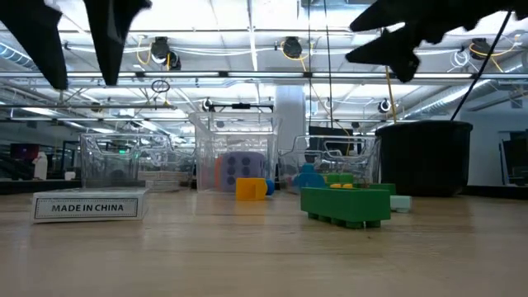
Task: Pick & Place Toys
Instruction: Put the black deck of cards into the left transparent bin
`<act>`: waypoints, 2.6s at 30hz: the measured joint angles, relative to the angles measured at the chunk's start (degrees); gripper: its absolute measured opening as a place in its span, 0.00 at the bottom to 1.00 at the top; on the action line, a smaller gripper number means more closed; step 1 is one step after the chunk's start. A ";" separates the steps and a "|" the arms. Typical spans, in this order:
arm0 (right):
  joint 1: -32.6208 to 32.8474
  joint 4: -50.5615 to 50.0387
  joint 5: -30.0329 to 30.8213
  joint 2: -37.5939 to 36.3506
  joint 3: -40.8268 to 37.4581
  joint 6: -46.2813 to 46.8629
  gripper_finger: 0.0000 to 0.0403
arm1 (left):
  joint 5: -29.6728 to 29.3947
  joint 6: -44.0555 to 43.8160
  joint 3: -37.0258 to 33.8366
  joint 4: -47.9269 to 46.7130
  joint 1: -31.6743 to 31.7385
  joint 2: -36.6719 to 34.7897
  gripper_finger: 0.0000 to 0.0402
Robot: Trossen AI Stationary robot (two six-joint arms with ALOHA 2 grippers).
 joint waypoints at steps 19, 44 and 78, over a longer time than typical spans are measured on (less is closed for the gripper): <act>-33.09 -1.77 -28.78 -6.26 0.00 -13.79 0.43 | 8.60 3.69 -4.16 4.34 6.10 0.02 0.97; -38.52 -12.29 -60.21 -6.26 0.00 -12.61 0.40 | 12.21 -6.73 -4.16 13.67 8.99 4.92 0.98; -38.50 -12.22 -58.70 -6.24 0.00 -15.05 0.38 | 15.75 -7.49 -15.41 25.32 11.31 4.90 0.98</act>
